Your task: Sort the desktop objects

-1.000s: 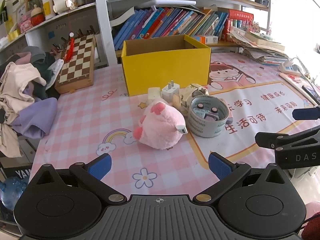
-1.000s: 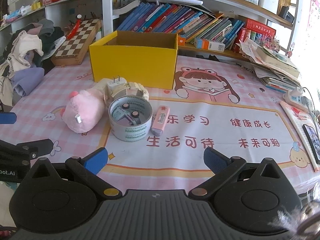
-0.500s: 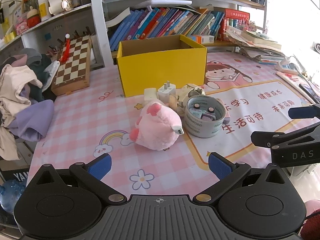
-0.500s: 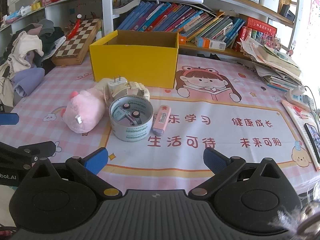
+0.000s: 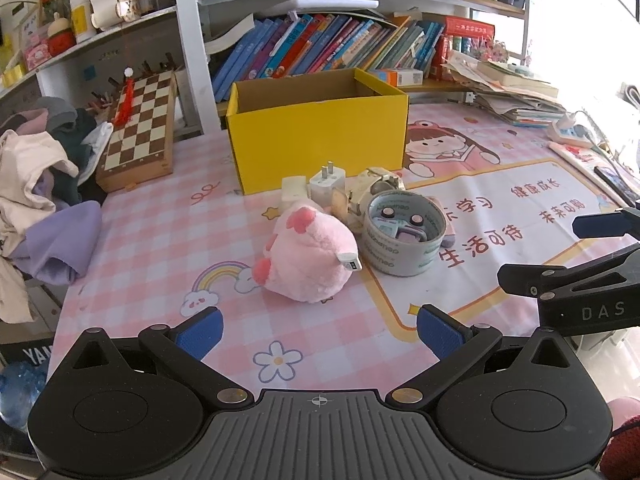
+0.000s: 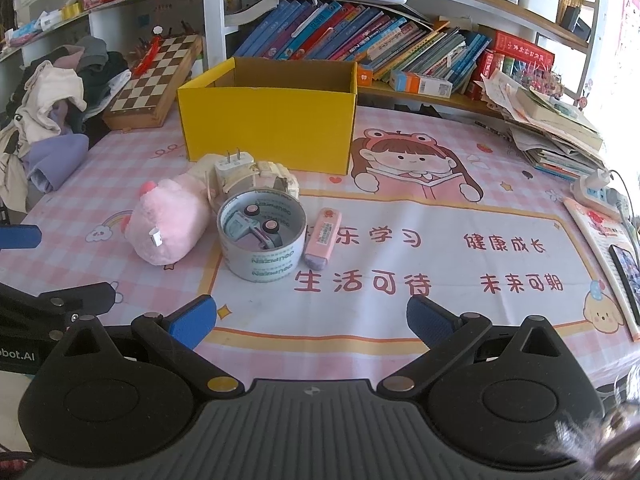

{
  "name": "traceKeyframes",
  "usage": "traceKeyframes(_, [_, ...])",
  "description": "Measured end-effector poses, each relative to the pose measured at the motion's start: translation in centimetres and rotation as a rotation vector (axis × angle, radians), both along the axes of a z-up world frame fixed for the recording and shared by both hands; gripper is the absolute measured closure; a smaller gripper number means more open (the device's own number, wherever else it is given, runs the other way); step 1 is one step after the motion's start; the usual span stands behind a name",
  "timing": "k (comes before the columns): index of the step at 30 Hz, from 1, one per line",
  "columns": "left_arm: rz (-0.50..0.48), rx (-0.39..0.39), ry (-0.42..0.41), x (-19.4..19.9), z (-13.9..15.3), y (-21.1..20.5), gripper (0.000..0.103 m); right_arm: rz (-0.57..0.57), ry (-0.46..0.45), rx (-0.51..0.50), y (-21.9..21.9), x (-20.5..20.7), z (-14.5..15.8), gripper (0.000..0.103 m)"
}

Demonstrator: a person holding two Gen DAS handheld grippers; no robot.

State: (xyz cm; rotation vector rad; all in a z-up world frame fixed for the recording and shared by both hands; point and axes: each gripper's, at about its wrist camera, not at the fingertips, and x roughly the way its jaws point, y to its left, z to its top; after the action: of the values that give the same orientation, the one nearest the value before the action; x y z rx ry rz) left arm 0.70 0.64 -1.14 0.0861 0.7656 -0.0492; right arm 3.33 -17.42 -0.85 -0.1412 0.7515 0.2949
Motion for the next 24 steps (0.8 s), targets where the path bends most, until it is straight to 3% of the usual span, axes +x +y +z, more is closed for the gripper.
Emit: traceKeyframes(24, [-0.012, -0.032, 0.011, 0.13, 0.06, 0.31, 0.0, -0.002, 0.017, 0.013, -0.2, 0.24, -0.08, 0.0])
